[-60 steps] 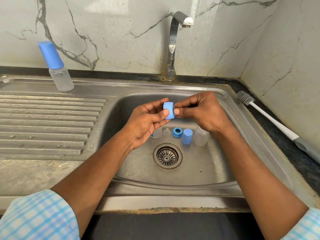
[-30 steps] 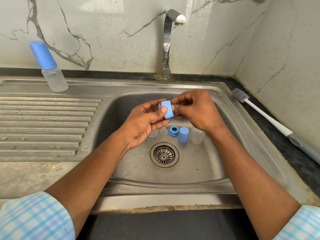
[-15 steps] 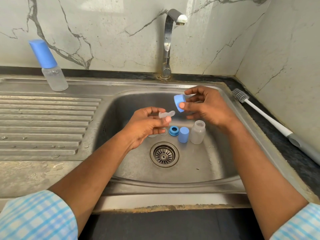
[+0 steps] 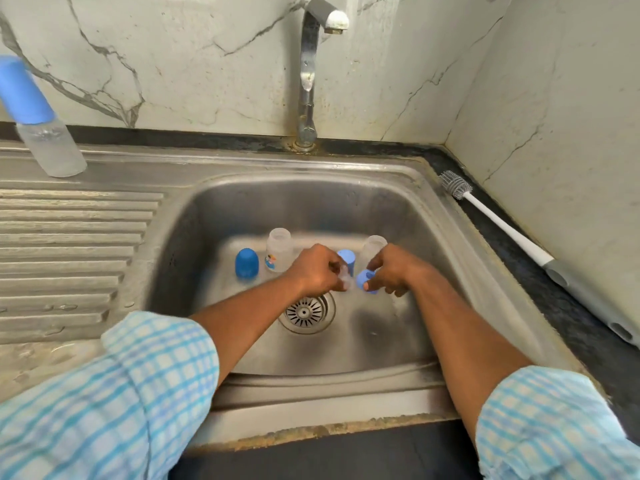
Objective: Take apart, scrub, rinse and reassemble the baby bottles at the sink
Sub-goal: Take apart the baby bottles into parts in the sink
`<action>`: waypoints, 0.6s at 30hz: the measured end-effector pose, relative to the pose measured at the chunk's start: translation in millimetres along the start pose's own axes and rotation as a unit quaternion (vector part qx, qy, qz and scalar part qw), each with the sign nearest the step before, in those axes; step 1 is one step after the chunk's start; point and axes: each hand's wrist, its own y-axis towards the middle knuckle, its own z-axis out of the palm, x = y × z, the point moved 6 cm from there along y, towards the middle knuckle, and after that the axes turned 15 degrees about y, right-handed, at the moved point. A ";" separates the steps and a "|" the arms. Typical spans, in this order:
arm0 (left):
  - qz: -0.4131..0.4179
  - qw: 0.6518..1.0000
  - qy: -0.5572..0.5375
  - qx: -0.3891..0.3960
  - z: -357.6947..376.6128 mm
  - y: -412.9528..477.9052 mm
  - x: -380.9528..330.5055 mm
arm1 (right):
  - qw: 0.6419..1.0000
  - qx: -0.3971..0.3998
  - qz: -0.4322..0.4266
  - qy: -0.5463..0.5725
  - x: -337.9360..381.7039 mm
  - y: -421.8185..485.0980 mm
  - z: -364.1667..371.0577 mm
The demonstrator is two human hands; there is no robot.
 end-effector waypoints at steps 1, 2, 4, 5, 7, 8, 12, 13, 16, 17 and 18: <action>0.002 0.999 0.039 0.014 10.2 6.9 -0.4 | 1.000 -0.003 0.007 -0.015 -4.3 2.7 2.9; 0.003 0.997 0.069 0.024 18.9 12.2 -1.7 | 0.999 -0.014 0.011 -0.035 -7.4 4.4 4.0; 0.003 0.996 0.088 0.033 31.7 21.0 -2.5 | 0.997 -0.037 0.018 -0.067 -9.8 6.7 4.7; 0.001 0.996 0.085 0.035 37.4 25.2 -2.4 | 0.996 -0.040 0.024 -0.076 -12.5 9.4 5.4; -0.006 0.996 0.084 0.040 46.0 29.8 -1.8 | 0.994 -0.036 0.044 -0.094 -19.1 14.8 7.4; -0.008 0.995 0.087 0.044 49.8 31.1 -1.4 | 0.992 -0.033 0.057 -0.103 -22.3 15.8 7.8; -0.020 0.993 0.105 0.051 62.2 37.1 1.5 | 0.987 -0.040 0.093 -0.125 -32.5 19.2 5.6; -0.024 0.993 0.107 0.050 63.3 37.8 1.4 | 0.986 -0.044 0.096 -0.128 -33.5 19.6 4.9; -0.026 0.993 0.106 0.047 66.7 41.3 -0.9 | 0.985 -0.050 0.102 -0.133 -33.2 21.1 4.5; -0.028 0.993 0.104 0.047 67.8 42.8 -0.9 | 0.984 -0.050 0.102 -0.138 -32.2 21.6 4.7; -0.030 0.993 0.102 0.048 68.0 43.5 -1.1 | 0.983 -0.050 0.102 -0.142 -30.6 21.5 4.4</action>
